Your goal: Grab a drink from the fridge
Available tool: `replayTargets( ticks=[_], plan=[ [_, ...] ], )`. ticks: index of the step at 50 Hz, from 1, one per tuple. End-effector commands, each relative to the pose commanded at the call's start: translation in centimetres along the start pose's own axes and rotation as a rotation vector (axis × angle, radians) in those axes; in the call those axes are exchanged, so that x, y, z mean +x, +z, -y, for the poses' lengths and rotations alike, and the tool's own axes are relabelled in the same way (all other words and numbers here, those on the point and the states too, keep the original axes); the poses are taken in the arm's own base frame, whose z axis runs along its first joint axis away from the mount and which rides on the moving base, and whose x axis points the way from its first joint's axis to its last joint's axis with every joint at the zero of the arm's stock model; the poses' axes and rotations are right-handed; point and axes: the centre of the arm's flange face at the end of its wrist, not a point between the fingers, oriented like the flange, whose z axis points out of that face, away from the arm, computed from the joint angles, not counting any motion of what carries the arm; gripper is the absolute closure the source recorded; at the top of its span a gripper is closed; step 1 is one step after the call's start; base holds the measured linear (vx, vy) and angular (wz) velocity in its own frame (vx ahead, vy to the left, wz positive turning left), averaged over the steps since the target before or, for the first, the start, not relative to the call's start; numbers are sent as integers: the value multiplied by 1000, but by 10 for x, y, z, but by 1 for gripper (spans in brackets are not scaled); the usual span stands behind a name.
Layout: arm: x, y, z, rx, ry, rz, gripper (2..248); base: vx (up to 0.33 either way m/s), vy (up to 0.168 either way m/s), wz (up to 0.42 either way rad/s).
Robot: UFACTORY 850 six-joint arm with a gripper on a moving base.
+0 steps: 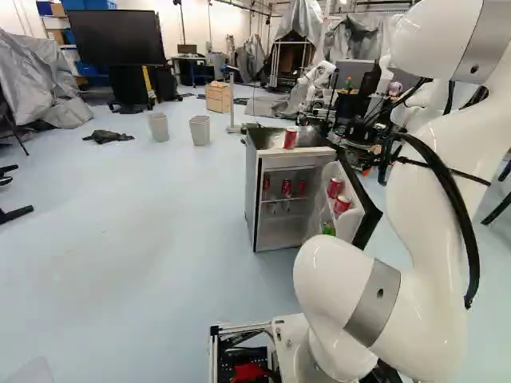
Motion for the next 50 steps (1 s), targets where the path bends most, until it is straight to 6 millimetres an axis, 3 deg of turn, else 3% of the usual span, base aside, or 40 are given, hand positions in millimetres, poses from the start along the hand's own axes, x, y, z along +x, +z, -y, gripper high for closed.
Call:
replayTargets(
  ticks=[33,50],
  plan=[
    [-22,-1,15,3,-31,20,3,0,0,0],
    [-20,20,13,-5,-27,51,3,0,0,0]
  ],
)
